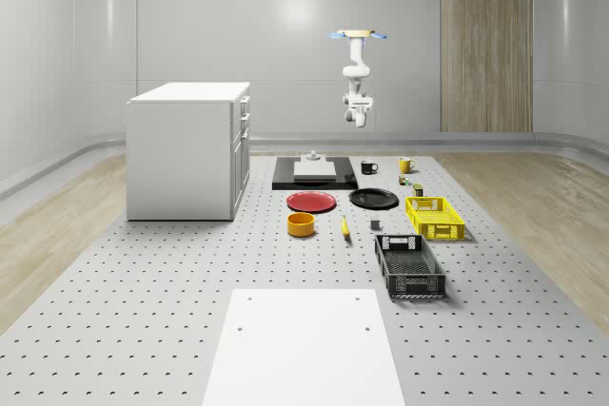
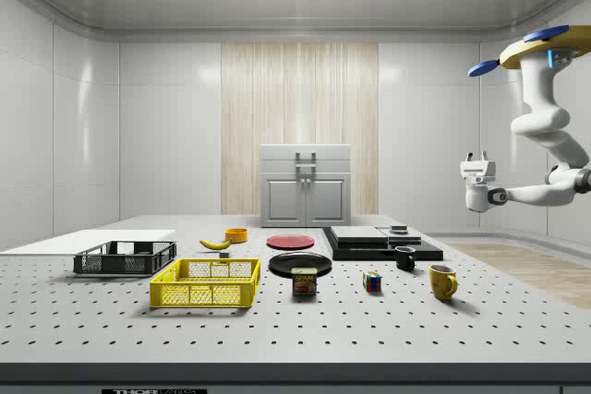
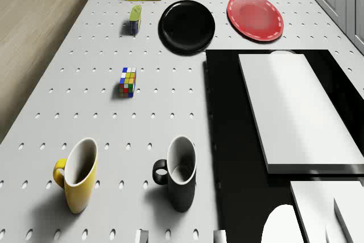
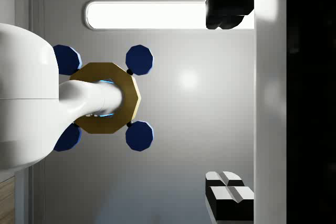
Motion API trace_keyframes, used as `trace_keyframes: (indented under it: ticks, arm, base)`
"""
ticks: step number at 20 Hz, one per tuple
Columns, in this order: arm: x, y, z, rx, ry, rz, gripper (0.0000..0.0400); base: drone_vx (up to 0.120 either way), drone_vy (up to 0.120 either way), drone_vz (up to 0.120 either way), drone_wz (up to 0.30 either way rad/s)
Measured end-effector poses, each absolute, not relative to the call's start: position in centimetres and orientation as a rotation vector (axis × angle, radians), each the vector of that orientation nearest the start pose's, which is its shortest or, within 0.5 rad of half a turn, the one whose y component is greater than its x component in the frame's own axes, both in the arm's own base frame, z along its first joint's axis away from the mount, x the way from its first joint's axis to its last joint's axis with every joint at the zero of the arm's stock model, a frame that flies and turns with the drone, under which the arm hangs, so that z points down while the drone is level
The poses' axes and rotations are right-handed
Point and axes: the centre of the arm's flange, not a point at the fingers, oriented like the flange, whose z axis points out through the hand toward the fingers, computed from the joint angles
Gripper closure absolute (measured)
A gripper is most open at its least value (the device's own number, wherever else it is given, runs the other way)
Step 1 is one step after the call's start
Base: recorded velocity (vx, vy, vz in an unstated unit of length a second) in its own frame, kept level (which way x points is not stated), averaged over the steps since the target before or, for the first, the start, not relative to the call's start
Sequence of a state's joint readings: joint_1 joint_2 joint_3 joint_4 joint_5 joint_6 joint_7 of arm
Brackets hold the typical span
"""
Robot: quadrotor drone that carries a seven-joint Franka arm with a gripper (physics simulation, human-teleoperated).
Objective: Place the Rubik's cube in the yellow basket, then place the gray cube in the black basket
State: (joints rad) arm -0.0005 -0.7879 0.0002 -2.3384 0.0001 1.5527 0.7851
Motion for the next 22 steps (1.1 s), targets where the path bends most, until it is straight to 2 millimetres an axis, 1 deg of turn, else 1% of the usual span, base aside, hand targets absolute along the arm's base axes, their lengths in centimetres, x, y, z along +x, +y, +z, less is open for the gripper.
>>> trace_keyframes:
  ticks: [7, 11, 15, 20, 22]
  arm:
    - [30.1, 0.0, 64.7, -2.9, 1.201, -0.011, 0.0]
    - [30.3, 0.0, 66.9, -2.899, 1.201, -0.016, 0.0]
    - [30.4, 0.0, 68.1, -2.897, 1.2, -0.02, 0.0]
    - [30.4, 0.0, 68.8, -2.896, 1.2, -0.026, 0.0]
    - [30.4, 0.0, 68.9, -2.896, 1.199, -0.028, 0.0]
  base:
    - [0.0, 0.0, 0.0, 0.0]
    - [0.0, 0.0, 0.0, 0.0]
    - [0.0, 0.0, 0.0, 0.0]
    - [0.0, 0.0, 0.0, 0.0]
    - [0.0, 0.12, 0.0, 0.0]
